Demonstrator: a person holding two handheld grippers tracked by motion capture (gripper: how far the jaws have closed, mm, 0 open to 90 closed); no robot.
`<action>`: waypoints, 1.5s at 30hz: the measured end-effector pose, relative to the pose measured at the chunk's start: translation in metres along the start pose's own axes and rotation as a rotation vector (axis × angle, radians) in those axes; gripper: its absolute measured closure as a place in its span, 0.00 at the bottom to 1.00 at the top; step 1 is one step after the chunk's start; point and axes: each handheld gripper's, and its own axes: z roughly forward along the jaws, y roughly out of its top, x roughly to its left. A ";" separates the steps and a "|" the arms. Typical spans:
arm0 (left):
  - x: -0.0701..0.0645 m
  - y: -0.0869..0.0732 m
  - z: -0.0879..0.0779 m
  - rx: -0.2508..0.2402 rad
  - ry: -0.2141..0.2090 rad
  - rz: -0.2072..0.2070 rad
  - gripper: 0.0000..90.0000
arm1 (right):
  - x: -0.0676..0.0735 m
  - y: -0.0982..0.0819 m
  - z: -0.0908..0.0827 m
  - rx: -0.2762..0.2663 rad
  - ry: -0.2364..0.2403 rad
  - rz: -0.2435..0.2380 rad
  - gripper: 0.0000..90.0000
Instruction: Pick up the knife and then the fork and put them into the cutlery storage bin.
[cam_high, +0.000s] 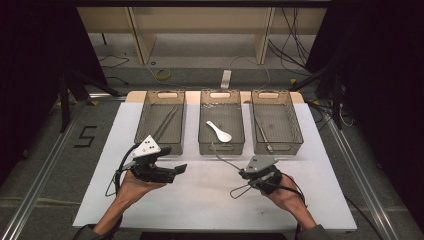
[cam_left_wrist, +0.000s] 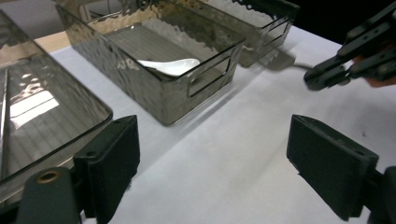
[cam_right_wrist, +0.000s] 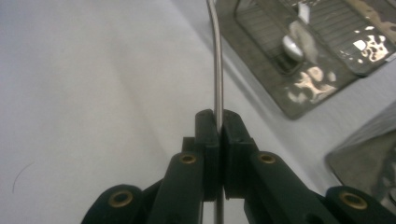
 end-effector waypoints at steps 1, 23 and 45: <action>0.000 -0.001 -0.001 -0.006 0.003 -0.004 0.18 | -0.003 0.000 -0.002 -0.006 -0.003 0.008 0.97; 0.005 -0.009 -0.010 -0.080 0.022 -0.021 0.18 | -0.070 0.012 -0.025 -0.095 -0.114 0.246 0.97; 0.005 -0.009 -0.013 -0.109 0.037 -0.017 0.18 | -0.148 0.028 -0.010 -0.046 -0.202 0.458 0.97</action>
